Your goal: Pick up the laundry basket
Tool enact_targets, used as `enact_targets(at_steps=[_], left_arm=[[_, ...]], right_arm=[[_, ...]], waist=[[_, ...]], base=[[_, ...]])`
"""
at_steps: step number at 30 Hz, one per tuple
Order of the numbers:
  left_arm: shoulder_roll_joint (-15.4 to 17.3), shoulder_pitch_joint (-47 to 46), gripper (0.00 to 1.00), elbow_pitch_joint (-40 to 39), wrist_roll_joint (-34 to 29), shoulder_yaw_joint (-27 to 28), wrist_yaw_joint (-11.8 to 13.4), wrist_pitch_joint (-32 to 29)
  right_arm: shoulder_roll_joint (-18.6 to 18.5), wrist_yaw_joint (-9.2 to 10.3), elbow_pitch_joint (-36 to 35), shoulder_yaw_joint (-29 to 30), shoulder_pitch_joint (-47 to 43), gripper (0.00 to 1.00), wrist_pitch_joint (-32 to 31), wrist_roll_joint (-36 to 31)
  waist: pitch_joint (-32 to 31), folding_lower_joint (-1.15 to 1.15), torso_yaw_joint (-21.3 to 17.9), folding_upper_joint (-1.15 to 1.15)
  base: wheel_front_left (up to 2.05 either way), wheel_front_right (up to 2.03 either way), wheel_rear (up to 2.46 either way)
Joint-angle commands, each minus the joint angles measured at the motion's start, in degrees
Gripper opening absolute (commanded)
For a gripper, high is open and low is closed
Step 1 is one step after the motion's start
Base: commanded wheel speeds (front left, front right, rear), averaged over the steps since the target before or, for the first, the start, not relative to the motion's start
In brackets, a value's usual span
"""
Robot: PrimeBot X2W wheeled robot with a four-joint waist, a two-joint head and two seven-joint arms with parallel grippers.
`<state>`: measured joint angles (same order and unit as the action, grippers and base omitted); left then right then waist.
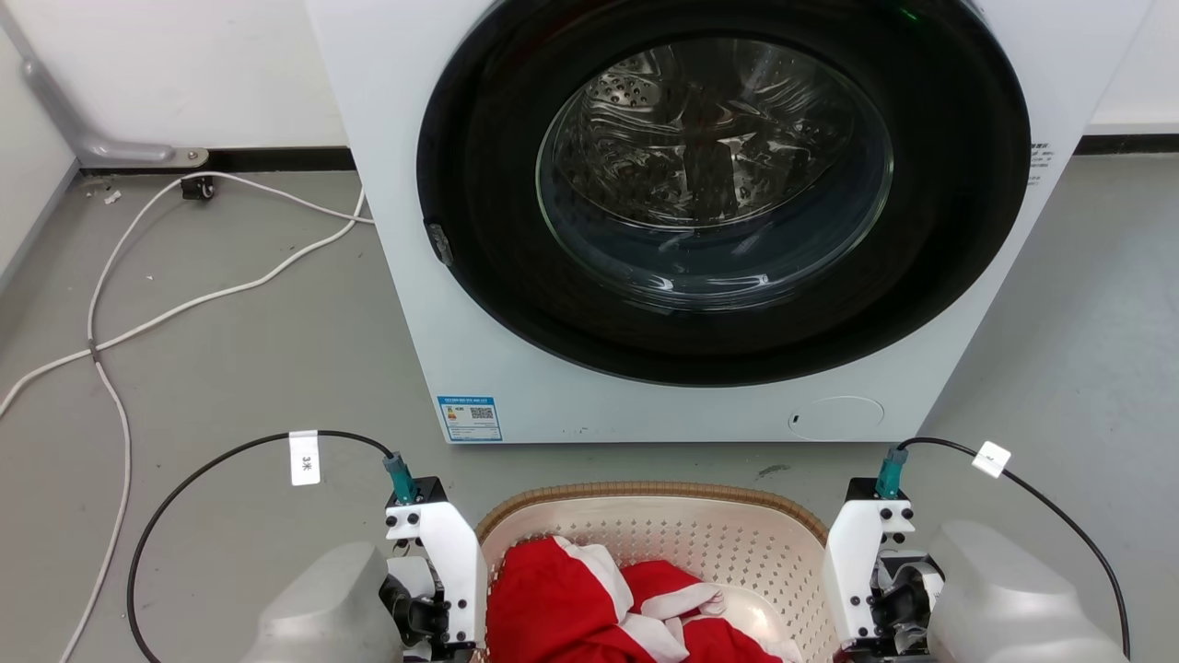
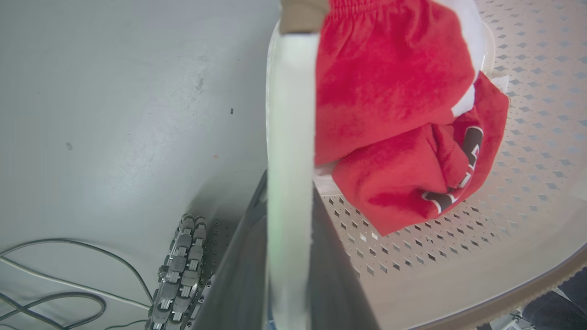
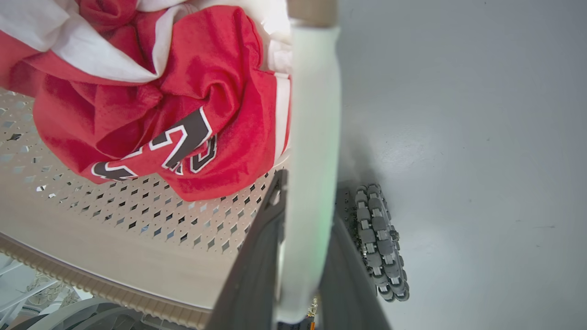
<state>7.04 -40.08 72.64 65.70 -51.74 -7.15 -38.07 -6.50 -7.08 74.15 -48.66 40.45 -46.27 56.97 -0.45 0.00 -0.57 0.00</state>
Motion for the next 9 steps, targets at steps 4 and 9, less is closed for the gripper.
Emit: enact_targets(at_steps=[4, 9], left_arm=[[-1.25, -0.52, 0.00, -0.70, 0.72, -0.20, -0.63, 0.21], [-1.26, -0.59, 0.00, -0.65, 1.04, -0.41, -0.63, 0.32]], right_arm=[[1.80, -0.75, -0.57, 0.51, -0.64, 0.00, -0.09, -0.04], [1.80, -0.75, -0.57, 0.74, -0.79, 0.00, -0.22, -0.26]], waist=[[0.05, 0.00, 0.03, 0.00], [0.03, 0.00, 0.08, 0.00]], base=[[0.00, 0.00, 0.00], [0.00, 0.00, 0.00]])
